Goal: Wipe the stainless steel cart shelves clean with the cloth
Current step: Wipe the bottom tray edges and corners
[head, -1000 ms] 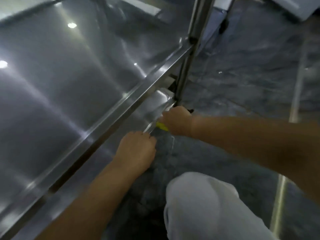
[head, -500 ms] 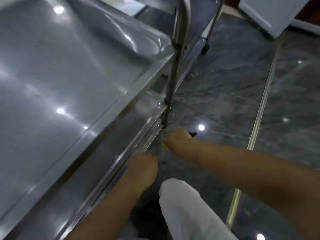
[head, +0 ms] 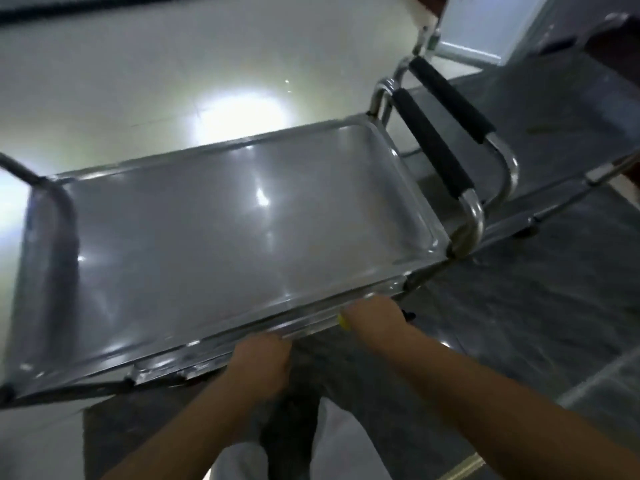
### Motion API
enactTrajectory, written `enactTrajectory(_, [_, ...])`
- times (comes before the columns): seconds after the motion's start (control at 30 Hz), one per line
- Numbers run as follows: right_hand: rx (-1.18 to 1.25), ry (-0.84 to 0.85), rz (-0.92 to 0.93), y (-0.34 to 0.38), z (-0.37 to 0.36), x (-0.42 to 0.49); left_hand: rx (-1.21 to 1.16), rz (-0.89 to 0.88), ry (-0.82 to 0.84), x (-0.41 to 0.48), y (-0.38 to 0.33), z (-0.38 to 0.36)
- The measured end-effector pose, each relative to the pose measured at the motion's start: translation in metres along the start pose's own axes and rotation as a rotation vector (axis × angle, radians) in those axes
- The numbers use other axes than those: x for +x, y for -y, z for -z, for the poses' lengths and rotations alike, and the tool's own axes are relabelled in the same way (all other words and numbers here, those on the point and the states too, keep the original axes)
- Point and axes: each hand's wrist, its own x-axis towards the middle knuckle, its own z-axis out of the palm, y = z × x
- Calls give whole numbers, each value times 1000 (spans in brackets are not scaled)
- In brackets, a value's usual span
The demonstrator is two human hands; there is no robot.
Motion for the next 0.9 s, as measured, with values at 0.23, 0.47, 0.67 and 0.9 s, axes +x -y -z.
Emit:
enactTrajectory(0.23, [-133,-100,298,150,72,6,-249,310,-133,-111,98,-36])
enactTrajectory(0.47, [-255,-108,545,375,96,15,-495,631,-271,-272,210,-128])
enactTrajectory(0.67, [-258,-120,707,571,103,25,-529,854,-264,-408,327,-207])
enactTrajectory(0.9, [-258,-158,690,685,148,66,-533,914,-310,-457,451,-229])
